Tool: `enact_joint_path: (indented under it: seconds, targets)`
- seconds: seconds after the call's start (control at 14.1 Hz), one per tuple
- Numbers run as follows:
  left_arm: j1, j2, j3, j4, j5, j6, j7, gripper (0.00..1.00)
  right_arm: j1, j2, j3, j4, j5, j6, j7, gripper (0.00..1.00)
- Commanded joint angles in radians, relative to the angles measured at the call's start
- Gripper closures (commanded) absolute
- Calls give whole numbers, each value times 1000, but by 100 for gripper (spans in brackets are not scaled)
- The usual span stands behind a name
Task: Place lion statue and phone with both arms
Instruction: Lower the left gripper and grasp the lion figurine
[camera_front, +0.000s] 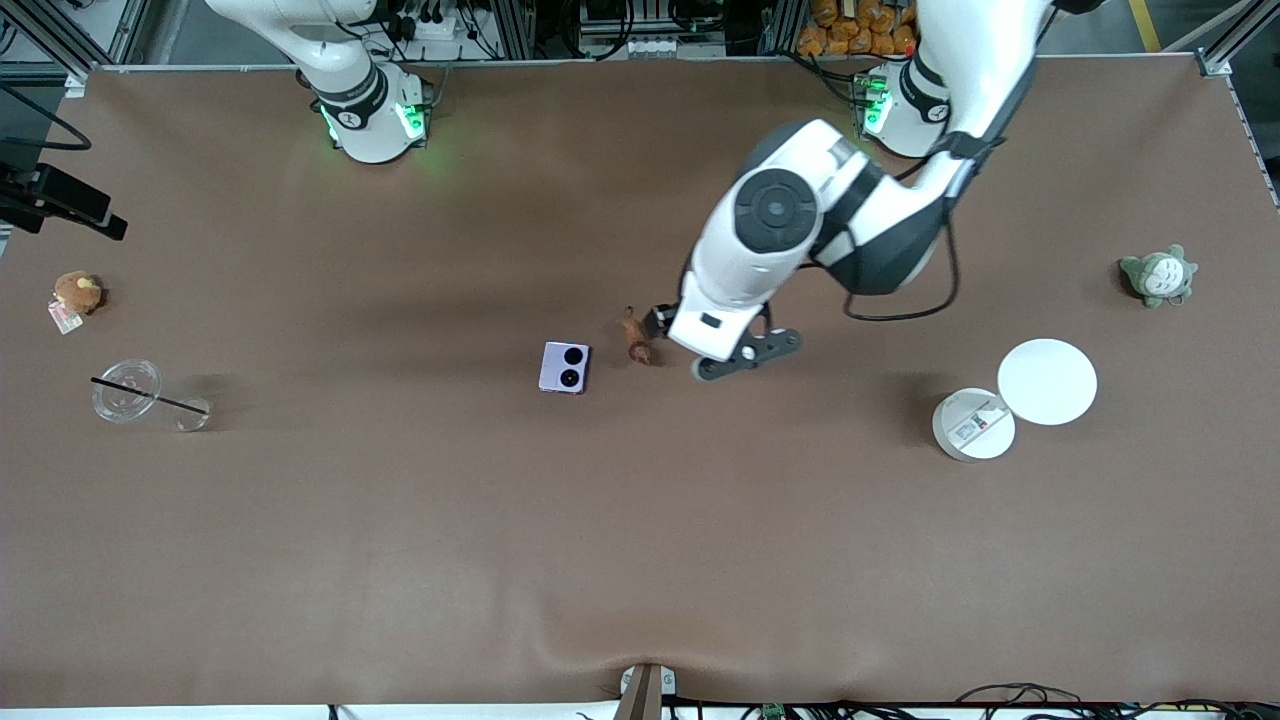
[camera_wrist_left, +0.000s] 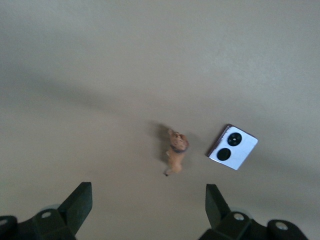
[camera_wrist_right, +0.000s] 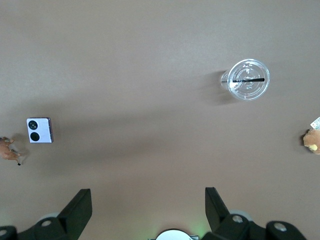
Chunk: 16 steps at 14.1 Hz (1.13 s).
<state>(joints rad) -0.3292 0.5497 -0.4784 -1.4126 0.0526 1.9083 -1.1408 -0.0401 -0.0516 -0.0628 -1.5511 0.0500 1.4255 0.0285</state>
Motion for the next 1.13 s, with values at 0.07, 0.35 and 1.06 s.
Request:
enact_joint_path:
  seconds: [0.07,0.35,1.06]
  targets:
    - [-53,62,12,26,35,17,-42,0,-14,-4,9,8,-7,-3,-4,0]
    - [-94,122,12,23,98,40,-121,0,-11,-4,9,8,-6,-5,-4,0]
    - [-243,276,106,18,197,221,-258,0,-12,-4,9,6,-6,-3,-4,0]
